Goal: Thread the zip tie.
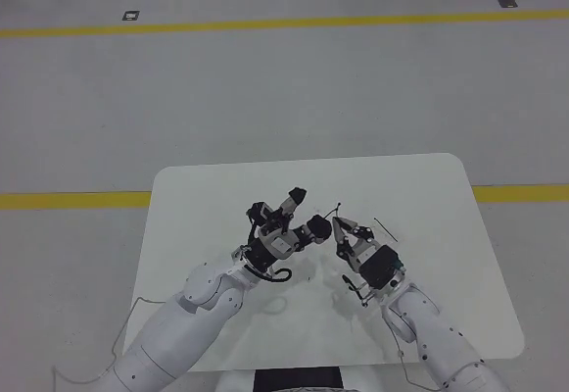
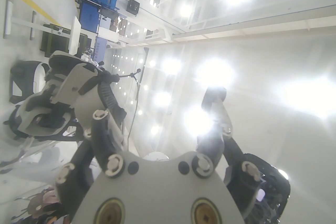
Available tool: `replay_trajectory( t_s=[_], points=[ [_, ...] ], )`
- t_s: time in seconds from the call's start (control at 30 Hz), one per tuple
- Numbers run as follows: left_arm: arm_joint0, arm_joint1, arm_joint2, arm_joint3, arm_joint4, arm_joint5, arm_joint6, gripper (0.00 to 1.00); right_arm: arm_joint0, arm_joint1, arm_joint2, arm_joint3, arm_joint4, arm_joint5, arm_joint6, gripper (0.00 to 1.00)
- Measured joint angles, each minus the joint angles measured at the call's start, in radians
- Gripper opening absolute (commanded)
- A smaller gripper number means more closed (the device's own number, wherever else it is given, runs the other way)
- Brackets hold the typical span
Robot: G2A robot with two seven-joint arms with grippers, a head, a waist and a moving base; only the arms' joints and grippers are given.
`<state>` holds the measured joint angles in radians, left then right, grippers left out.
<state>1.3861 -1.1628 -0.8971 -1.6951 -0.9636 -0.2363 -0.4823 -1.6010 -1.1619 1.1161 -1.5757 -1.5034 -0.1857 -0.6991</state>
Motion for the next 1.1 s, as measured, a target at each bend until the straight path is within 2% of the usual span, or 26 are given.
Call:
replay_trajectory(
  t_s=[0.4, 0.6, 1.1],
  points=[
    [0.0, 0.0, 0.0, 0.0, 0.0, 0.0, 0.0, 0.2, 0.001, -0.002, 0.002, 0.0, -0.027, 0.008, 0.002, 0.0],
    [0.0, 0.0, 0.0, 0.0, 0.0, 0.0, 0.0, 0.22, 0.0, -0.003, 0.004, -0.001, -0.031, 0.007, 0.001, 0.0],
    [0.0, 0.0, 0.0, 0.0, 0.0, 0.0, 0.0, 0.2, 0.0, -0.004, 0.011, -0.008, -0.06, 0.021, 0.006, 0.0]
  ],
)
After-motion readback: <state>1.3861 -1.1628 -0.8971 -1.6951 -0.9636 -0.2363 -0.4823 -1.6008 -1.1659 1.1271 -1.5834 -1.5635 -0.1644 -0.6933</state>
